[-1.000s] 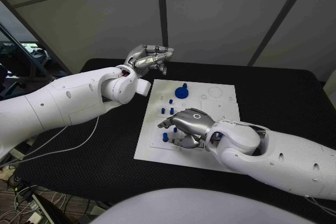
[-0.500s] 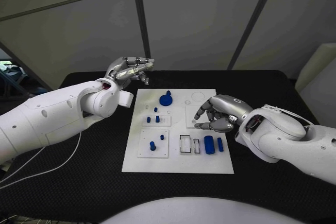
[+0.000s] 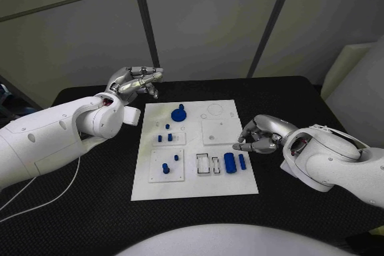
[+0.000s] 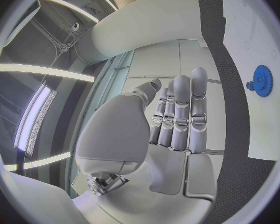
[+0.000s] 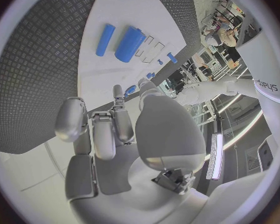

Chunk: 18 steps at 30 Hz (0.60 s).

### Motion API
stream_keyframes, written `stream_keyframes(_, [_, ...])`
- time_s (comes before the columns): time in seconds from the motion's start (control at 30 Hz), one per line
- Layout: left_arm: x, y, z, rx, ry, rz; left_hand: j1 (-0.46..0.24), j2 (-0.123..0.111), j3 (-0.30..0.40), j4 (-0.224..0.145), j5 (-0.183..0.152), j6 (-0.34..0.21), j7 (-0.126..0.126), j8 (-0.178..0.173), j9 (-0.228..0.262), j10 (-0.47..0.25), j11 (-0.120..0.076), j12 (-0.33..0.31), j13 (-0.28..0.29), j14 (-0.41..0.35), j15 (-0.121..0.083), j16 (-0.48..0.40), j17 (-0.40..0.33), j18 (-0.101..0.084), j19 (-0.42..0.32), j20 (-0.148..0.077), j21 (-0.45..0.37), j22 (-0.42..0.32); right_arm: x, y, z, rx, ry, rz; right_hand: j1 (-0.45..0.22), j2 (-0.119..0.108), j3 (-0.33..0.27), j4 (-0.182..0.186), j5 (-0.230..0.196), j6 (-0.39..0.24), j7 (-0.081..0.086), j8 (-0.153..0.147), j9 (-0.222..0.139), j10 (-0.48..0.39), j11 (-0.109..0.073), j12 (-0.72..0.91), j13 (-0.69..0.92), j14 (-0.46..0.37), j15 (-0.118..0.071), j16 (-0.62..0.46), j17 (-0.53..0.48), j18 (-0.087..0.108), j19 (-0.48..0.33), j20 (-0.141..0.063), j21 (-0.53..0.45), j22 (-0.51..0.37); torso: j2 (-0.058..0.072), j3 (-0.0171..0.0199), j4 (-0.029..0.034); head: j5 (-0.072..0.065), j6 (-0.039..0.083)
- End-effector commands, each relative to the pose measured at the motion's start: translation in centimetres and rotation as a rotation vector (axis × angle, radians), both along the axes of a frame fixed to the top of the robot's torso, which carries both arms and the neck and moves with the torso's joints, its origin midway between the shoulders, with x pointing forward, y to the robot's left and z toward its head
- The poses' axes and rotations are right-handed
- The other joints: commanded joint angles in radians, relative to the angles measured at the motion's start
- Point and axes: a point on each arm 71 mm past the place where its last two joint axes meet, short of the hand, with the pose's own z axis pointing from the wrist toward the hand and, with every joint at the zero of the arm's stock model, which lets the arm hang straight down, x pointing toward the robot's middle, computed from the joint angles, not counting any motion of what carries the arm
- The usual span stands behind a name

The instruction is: Assemble the parts on the task board

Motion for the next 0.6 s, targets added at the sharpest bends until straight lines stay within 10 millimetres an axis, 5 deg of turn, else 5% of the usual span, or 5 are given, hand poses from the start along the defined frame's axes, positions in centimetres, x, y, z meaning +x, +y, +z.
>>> stream_keyframes(0.03, [0.0,-0.2,0.2,-0.009,-0.005,-0.011,-0.005,0.0,-0.004,0.0,-0.003,-0.001,0.004,0.001,-0.002,-0.005,0.002,0.006,0.001,-0.006,0.002,0.006,-0.002,-0.006,0.0,0.004,-0.006,-0.001,-0.4,-0.1,-0.8,-0.032,0.053,-0.053,0.008,0.001,-0.018,0.006,0.004,-0.011,0.001,0.01,0.009,0.009,-0.002,0.01,0.018,0.088,0.003,0.009,0.17,-0.017,0.008,0.001,0.008,0.005,0.001,-0.0011,0.0026,-0.002,-0.004])
stream_keyframes(0.6, [-0.1,0.0,0.1,-0.007,-0.002,-0.011,-0.005,0.0,-0.004,0.0,-0.003,-0.001,0.004,0.001,-0.002,-0.005,0.002,0.006,0.001,-0.006,0.002,0.006,-0.002,-0.006,0.0,0.004,-0.006,-0.001,-1.3,1.7,-3.5,-0.072,0.149,-0.021,-0.018,0.019,-0.07,0.013,-0.001,-0.029,0.001,0.036,0.038,0.017,-0.001,0.023,0.044,0.092,0.004,0.021,0.193,-0.02,0.014,0.003,0.019,0.022,0.002,-0.0003,0.0006,0.006,-0.006])
